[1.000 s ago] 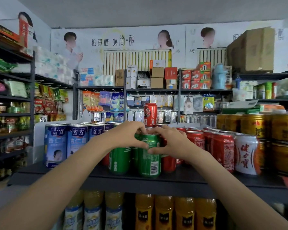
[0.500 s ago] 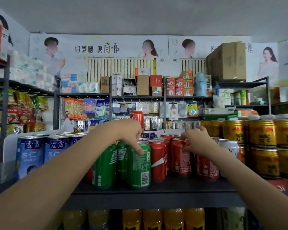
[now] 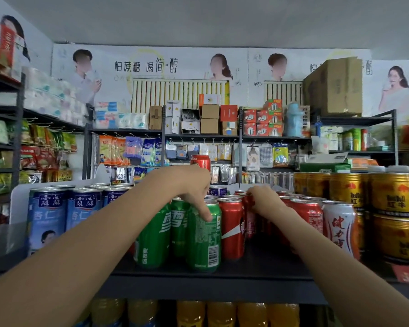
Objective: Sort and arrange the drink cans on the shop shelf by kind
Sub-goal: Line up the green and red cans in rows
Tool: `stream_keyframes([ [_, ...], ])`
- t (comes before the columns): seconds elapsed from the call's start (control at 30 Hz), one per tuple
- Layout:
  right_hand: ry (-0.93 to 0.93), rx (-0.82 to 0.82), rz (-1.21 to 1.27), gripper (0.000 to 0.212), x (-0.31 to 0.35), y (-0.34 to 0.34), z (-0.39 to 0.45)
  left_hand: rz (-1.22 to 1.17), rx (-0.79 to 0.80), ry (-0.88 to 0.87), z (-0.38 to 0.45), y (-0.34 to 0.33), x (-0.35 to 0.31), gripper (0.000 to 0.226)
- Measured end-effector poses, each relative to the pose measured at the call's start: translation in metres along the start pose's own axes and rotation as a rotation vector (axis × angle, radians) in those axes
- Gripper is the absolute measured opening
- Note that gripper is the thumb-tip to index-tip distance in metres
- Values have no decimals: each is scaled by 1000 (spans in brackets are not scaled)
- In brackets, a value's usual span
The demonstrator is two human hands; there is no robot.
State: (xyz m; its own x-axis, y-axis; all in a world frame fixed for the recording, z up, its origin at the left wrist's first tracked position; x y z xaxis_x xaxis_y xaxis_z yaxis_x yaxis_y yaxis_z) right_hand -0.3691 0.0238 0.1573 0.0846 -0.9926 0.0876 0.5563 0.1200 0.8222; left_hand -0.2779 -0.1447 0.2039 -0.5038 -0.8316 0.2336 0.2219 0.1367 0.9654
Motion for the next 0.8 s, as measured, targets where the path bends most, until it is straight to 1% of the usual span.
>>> stream_keyframes([
  [0.1,-71,-54,223,40,-8,7,-4,23,-7,-8,-1,0,-1,40],
  [0.13,-55,-78,291,40,-5,15,-6,23,-8,-9,-1,0,0,41],
  [0.17,-14,-87,375,36,0,22,-8,19,-8,-12,-1,0,0,41],
  [0.23,81,7,490,27,15,30,-12,6,-10,-15,-1,0,1,40],
  [0.3,90,123,464,28,23,25,-12,-5,-14,-16,-1,-2,1,39],
  [0.33,45,161,486,29,23,22,-10,-9,-15,-14,-1,-3,2,39],
  [0.43,-122,297,674,27,18,18,-10,-26,-27,-10,-2,-6,4,40],
  [0.5,-186,361,678,26,20,18,-12,-42,-38,-9,-3,-7,6,40],
  [0.53,-185,355,637,26,22,20,-12,-44,-41,-9,-3,-7,7,41],
  [0.63,-125,300,497,24,23,26,-12,-47,-47,-9,-3,-9,8,42],
  [0.7,-85,323,396,21,18,34,-14,-68,-68,-6,-3,-9,8,44],
  [0.73,-65,348,363,23,14,38,-16,-79,-77,-5,-4,-8,8,45],
  [0.8,-10,357,344,24,9,41,-15,-102,-82,-2,-5,-7,8,46],
])
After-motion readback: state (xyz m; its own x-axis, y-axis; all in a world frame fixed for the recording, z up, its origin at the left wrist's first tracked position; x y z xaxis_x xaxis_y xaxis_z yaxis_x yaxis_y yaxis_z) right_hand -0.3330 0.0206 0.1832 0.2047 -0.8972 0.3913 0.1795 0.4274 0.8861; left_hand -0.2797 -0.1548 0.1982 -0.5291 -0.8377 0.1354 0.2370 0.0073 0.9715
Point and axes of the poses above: each hand's wrist, its own z-axis towards the middle knuckle, its own y-axis out of the back of the hand, x = y × z, the point moved 4 cm from there along z, towards the middle knuckle, and after that the axes turned 7 degrees about -y, right-handed, at the moved point
